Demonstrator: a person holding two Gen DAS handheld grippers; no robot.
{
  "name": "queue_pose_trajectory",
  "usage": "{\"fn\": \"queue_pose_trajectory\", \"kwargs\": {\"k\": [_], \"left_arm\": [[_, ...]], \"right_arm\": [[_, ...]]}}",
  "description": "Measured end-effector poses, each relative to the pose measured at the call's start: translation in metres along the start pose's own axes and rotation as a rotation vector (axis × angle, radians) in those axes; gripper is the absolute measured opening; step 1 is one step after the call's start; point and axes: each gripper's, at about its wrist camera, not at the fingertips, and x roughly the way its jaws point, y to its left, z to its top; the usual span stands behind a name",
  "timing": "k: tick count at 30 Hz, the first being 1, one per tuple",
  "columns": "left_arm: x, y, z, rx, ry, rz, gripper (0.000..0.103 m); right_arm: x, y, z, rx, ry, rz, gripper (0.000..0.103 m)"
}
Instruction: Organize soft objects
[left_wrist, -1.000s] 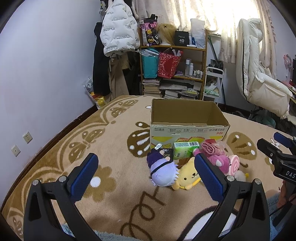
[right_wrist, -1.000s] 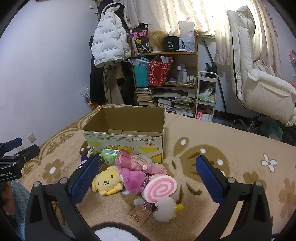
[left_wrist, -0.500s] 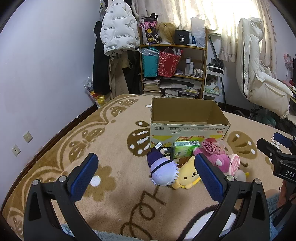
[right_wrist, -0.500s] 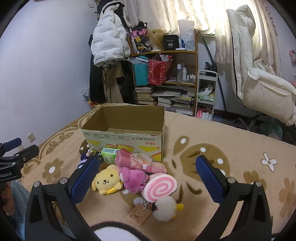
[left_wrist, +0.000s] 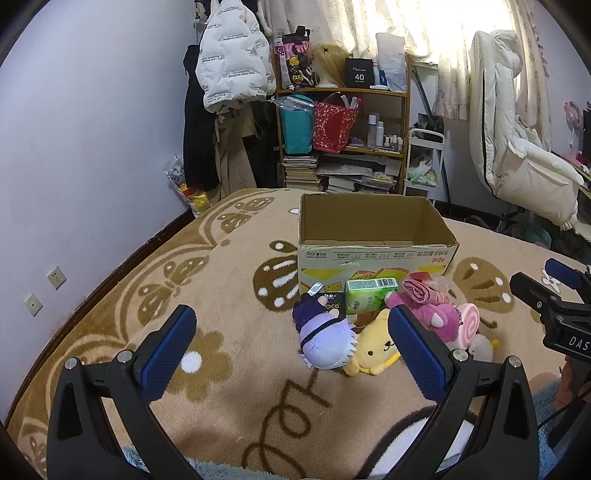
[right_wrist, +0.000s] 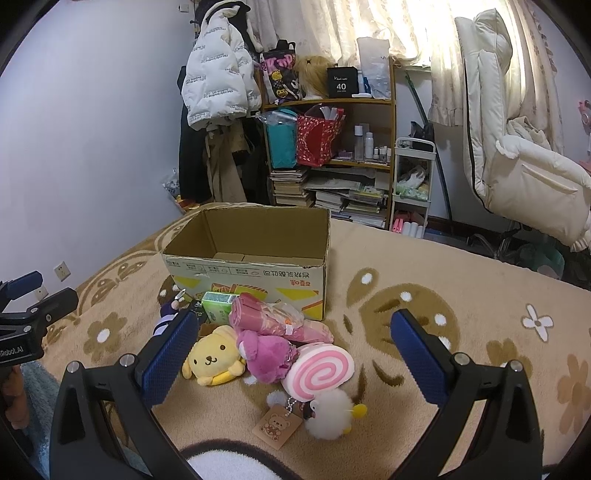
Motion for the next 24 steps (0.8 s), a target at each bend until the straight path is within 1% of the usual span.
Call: {"fn": "queue_pose_trajectory", "kwargs": {"k": [24], "left_arm": [[-0.0005, -0.0022, -0.0006, 0.004, 0.001, -0.001, 0.103]], "right_arm": [[0.0006, 0.0007, 0.0022, -0.002, 0.006, -0.002, 0.103]]}}
